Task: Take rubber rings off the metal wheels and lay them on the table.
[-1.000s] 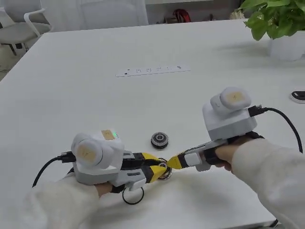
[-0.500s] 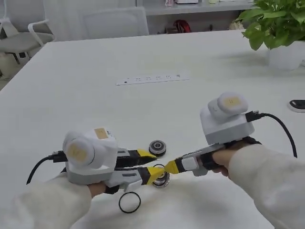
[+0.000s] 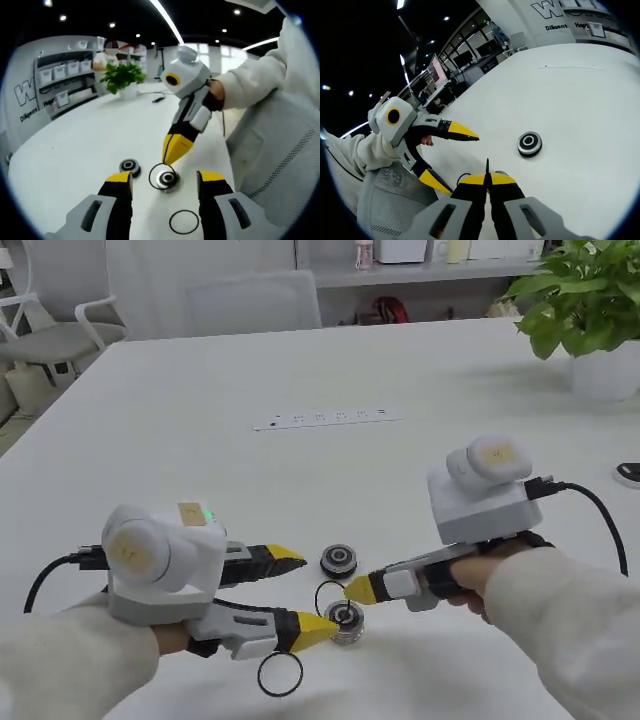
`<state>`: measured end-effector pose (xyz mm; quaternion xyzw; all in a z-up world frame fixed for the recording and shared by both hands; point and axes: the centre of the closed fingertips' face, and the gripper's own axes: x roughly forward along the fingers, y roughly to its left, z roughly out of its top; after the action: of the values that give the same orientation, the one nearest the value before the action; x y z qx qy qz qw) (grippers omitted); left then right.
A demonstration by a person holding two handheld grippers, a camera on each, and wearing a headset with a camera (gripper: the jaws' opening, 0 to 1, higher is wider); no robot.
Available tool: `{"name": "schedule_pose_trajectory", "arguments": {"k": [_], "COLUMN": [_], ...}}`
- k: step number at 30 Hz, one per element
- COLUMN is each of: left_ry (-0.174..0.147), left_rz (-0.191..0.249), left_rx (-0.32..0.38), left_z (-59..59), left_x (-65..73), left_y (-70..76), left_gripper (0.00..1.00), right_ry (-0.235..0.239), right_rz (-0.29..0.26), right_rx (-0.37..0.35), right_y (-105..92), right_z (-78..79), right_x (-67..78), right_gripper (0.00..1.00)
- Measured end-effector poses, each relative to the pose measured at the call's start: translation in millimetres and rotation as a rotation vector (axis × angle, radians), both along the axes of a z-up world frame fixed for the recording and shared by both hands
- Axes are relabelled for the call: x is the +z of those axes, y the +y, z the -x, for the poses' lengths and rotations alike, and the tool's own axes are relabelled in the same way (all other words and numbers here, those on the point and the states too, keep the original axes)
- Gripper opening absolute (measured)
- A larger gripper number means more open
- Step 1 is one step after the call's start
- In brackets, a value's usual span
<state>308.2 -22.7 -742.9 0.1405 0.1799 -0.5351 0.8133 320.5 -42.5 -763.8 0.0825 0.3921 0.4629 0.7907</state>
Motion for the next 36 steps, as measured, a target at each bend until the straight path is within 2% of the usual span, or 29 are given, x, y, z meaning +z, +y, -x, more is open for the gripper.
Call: {"name": "schedule_pose_trajectory", "arguments": {"k": [3, 8, 11, 12, 15, 20, 27, 31, 36], "left_ry": [-0.008, -0.005, -0.046, -0.050, -0.043, -0.048, -0.028, 0.003, 0.037], "left_rz": [0.002, 0.028, -0.003, -0.008, 0.000, -0.006, -0.006, -0.021, -0.028], "left_rx": [0.007, 0.031, 0.040, 0.049, 0.059, 0.069, 0.082, 0.084, 0.102], "left_z": [1.9, 5.2, 6.5, 6.3, 7.1, 9.6, 13.9, 19.2, 17.5], "left_x": [5.6, 16.2, 18.3, 18.5, 20.0, 20.4, 15.5, 4.4, -5.5], "left_y": [7.5, 20.4, 30.8, 33.1, 38.0, 46.5, 61.7, 70.0, 74.5], "left_gripper": [0.61, 0.75, 0.76, 0.78, 0.85, 0.86, 0.92, 0.96, 0.99], "right_ry": [-0.005, -0.014, -0.018, -0.019, -0.025, -0.050, -0.066, -0.056, -0.049], "right_rz": [-0.019, -0.041, -0.047, -0.048, -0.052, -0.075, -0.075, -0.063, -0.045], "right_rx": [-0.006, -0.006, -0.001, 0.000, 0.010, 0.021, 0.058, 0.085, 0.116], "right_y": [0.3, 5.5, 8.4, 9.2, 12.2, 17.8, 25.5, 29.8, 35.6], "right_z": [-1.5, 0.0, 0.7, 1.3, 3.4, 5.9, 12.0, 16.4, 22.6], "right_x": [4.9, 12.9, 14.3, 15.1, 18.2, 30.1, 33.6, 27.9, 23.2], "right_gripper": [0.00, 0.00, 0.00, 0.00, 0.00, 0.00, 0.00, 0.00, 0.00]}}
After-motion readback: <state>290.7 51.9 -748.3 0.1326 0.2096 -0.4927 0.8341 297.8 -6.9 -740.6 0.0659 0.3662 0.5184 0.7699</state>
